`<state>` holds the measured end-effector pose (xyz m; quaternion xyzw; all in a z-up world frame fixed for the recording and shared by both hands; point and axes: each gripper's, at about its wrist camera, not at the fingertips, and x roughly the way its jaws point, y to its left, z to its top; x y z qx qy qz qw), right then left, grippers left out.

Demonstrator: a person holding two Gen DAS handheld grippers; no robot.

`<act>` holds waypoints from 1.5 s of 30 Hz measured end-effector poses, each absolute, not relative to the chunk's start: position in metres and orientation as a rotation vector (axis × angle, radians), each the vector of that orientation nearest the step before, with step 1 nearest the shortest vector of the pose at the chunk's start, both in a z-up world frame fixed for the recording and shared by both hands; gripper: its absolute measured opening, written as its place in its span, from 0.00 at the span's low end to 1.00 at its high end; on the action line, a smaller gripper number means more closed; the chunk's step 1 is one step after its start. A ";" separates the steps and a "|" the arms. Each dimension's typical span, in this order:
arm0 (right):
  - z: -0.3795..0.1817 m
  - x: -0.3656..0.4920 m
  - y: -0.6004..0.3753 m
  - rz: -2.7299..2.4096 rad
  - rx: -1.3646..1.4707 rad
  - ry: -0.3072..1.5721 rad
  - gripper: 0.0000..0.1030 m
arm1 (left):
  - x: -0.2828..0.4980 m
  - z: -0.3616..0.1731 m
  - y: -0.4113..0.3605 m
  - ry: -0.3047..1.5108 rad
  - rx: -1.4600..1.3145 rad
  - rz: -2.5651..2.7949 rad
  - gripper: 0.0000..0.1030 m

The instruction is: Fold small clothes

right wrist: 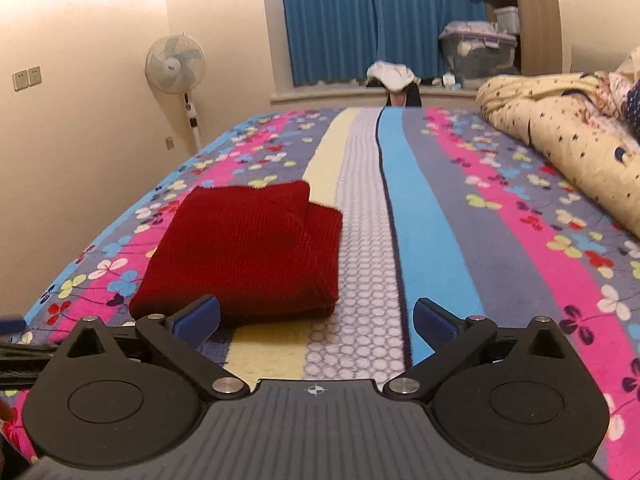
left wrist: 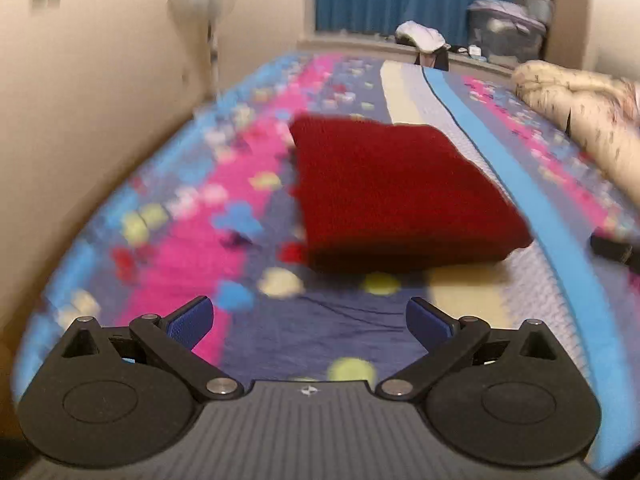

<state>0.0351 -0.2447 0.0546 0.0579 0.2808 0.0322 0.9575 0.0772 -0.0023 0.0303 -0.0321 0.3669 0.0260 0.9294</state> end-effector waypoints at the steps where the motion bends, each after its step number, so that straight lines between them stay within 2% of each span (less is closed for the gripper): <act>1: 0.053 0.038 -0.242 0.057 0.117 0.578 0.99 | 0.080 0.030 -0.002 0.758 -0.107 0.043 0.99; 12: 0.042 0.050 -0.207 0.074 0.000 0.584 0.99 | 0.087 0.027 -0.016 0.756 -0.084 0.032 0.99; 45: 0.043 0.042 -0.205 0.077 -0.012 0.536 0.99 | 0.077 0.032 -0.016 0.688 -0.064 0.037 0.99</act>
